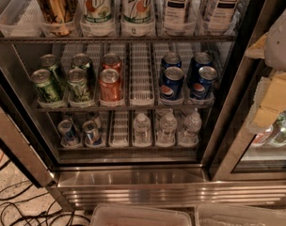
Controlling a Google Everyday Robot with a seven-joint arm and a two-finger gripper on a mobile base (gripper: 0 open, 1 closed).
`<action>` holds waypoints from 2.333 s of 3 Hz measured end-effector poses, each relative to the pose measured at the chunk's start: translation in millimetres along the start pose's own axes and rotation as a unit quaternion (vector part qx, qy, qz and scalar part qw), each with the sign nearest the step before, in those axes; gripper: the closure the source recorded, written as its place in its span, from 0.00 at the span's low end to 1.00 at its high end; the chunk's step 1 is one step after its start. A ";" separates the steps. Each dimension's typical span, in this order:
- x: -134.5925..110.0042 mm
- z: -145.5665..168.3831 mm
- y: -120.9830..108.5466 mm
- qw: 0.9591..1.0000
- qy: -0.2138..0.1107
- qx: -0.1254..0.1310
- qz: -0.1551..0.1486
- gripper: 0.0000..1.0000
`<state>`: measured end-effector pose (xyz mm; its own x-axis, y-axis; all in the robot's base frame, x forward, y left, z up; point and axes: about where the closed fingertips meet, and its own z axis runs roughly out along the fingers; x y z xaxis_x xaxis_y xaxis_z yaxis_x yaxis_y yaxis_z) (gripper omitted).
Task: Pick green can from middle shelf of fridge
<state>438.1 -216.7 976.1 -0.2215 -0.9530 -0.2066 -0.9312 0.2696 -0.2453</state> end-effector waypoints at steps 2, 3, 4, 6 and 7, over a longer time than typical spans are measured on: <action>-19.6 8.1 10.7 1.000 -0.024 -0.003 0.000 0.00; -58.2 24.1 35.8 0.998 -0.056 -0.011 0.000 0.00; -103.2 45.8 66.7 0.992 -0.119 -0.030 0.017 0.00; -166.3 97.8 119.7 0.963 -0.264 -0.042 0.042 0.00; -178.1 90.6 110.7 0.953 -0.300 -0.010 0.042 0.00</action>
Offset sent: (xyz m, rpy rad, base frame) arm -0.0094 0.0555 -0.0195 0.1167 -0.0011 0.0330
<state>400.8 -4.6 900.0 -0.0954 -0.6755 -0.7312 -0.9243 0.3327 -0.1868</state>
